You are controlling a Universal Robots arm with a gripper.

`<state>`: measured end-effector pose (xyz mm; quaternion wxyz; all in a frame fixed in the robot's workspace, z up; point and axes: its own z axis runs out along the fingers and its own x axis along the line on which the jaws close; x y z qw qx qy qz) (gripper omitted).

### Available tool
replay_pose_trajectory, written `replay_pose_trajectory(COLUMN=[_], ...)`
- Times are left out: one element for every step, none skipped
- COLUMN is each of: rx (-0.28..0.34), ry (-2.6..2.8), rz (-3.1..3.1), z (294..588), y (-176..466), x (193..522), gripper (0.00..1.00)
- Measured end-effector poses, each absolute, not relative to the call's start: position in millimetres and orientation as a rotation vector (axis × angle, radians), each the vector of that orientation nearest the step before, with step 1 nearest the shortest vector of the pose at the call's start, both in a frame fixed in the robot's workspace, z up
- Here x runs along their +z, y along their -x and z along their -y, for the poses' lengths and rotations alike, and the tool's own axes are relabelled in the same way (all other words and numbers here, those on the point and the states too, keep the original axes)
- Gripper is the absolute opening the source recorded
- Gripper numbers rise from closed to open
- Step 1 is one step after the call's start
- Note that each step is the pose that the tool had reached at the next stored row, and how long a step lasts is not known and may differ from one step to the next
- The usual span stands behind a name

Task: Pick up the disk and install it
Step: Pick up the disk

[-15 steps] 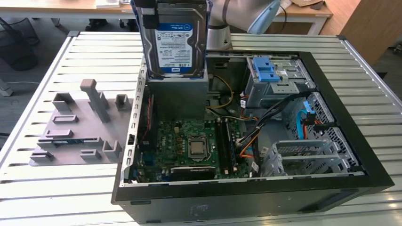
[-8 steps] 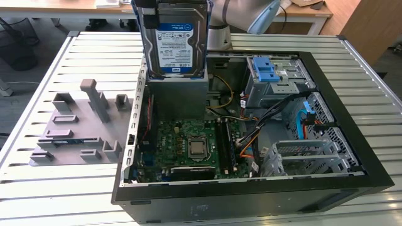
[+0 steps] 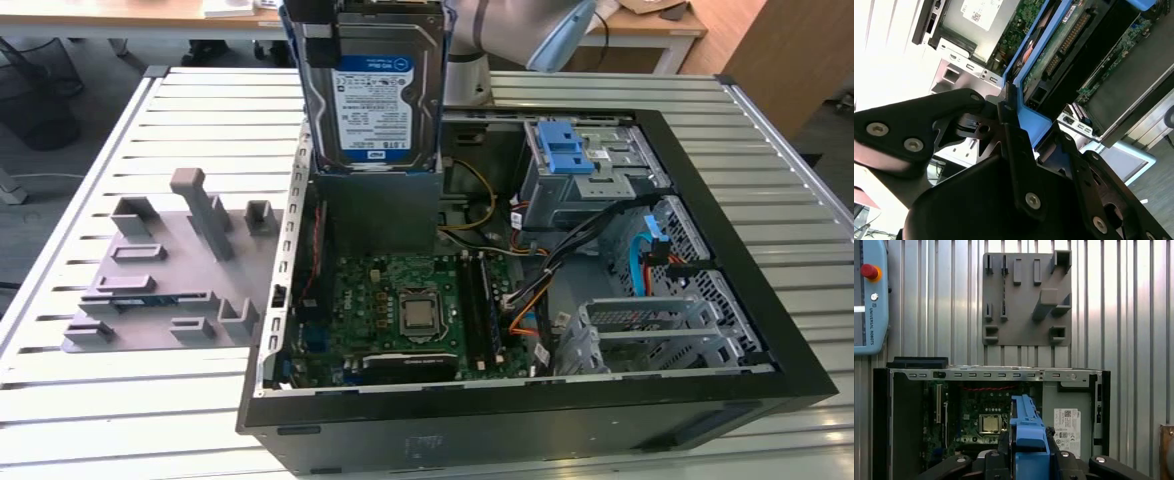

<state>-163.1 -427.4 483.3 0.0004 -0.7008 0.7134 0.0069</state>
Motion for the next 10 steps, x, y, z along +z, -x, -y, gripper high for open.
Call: replay_pose_trajectory(rx=[0.022, 0.022, 0.022, 0.022, 0.022, 0.023, 0.023, 0.023, 0.024, 0.024], ry=[2.200, 2.199, 2.198, 2.197, 2.197, 2.196, 2.195, 2.195, 2.195, 2.196], rz=[-2.241, -2.242, -2.243, -2.244, -2.245, -2.246, -2.247, -2.247, -2.248, -2.248], z=[428, 429, 429, 429, 430, 430, 430, 430, 431, 431], y=[162, 161, 160, 159, 158, 157, 155, 153, 151, 149], x=[483, 483, 483, 483, 483, 483, 483, 483, 483, 483], gripper=[0.36, 0.36, 0.36, 0.36, 0.36, 0.36, 0.36, 0.36, 0.36, 0.36])
